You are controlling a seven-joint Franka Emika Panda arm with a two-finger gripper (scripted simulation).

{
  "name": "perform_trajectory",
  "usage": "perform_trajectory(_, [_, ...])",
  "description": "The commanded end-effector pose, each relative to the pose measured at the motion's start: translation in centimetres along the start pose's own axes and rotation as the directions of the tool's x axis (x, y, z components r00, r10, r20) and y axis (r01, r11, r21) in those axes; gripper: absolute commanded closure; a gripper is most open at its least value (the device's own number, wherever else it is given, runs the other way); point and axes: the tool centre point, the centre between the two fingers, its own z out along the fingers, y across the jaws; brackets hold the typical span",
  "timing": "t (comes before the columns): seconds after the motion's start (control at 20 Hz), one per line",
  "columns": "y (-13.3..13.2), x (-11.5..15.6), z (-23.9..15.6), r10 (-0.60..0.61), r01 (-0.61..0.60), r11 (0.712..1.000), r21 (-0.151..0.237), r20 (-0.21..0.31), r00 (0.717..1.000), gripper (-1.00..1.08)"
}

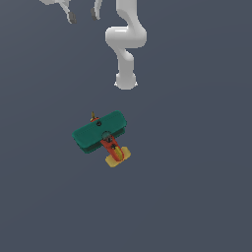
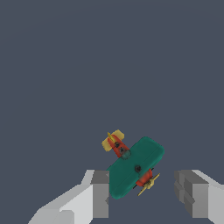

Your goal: Pick up the object and move it to a goal position.

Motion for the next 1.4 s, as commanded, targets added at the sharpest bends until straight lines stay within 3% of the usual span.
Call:
perform_trajectory(0.0, [0.9,0.2,-1.3,0.014,-0.013,1.0,0.017,-0.03,0.999,-0.2])
perform_trajectory(0.7, [6.7,0.3,-6.7,0.111,-0.087,0.986,0.143,-0.164,0.98,-0.2])
perform_trajectory(1.35, [12.9,-0.6,-8.1,0.226,-0.155,0.944,0.292,-0.226,0.948,-0.2])
